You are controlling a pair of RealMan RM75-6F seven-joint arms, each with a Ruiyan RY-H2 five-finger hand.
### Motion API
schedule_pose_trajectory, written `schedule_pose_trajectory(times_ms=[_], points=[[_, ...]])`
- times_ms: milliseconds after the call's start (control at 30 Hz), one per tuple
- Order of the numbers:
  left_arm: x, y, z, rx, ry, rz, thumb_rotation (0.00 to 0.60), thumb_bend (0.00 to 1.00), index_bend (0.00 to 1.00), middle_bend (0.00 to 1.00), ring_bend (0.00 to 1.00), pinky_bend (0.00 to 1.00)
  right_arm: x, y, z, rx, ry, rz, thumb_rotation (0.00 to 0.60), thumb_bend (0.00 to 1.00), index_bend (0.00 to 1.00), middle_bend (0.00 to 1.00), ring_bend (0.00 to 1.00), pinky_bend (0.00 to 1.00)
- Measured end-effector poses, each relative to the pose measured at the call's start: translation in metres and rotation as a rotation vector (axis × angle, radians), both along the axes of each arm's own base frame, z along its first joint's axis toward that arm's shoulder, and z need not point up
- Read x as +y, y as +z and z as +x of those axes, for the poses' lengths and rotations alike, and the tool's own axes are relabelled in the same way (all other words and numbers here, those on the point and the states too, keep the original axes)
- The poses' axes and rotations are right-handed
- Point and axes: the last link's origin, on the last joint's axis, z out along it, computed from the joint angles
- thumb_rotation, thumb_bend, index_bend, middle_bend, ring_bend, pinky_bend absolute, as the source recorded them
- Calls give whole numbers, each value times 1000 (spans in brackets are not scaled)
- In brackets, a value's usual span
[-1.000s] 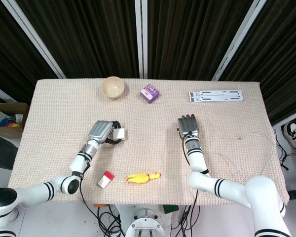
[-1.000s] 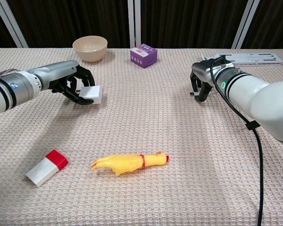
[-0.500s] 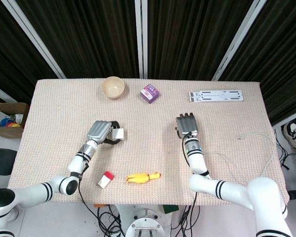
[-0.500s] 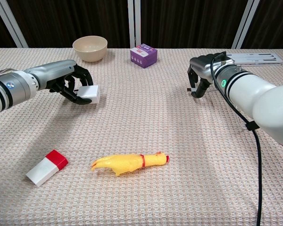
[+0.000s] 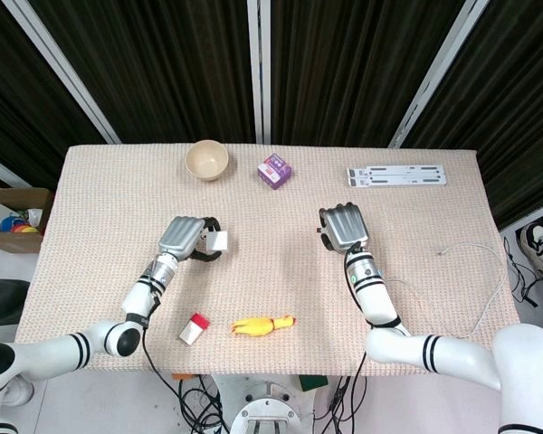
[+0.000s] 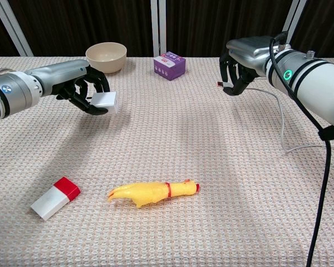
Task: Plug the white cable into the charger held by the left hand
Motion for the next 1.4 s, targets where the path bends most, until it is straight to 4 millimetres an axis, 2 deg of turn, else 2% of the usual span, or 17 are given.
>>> schedule_pose_trajectory(times_ms=[500, 900, 1167, 1400], points=[[4, 15, 14, 8, -7, -27, 508, 261, 554, 536, 635, 880, 12, 6, 22, 54, 59, 78, 600, 989, 635, 618, 471, 478], [8, 11, 37, 71, -84, -8, 507, 260, 554, 536, 635, 881, 10, -13, 60, 23, -26, 196, 600, 989, 637, 622, 479, 484], [8, 7, 56, 74, -115, 10, 506, 261, 554, 536, 635, 882, 1, -23, 99, -16, -66, 223, 600, 988, 648, 626, 485, 488], [5, 7, 71, 56, -147, 8, 508, 261, 554, 536, 635, 882, -4, -21, 108, -10, -72, 204, 600, 989, 653, 627, 491, 495]])
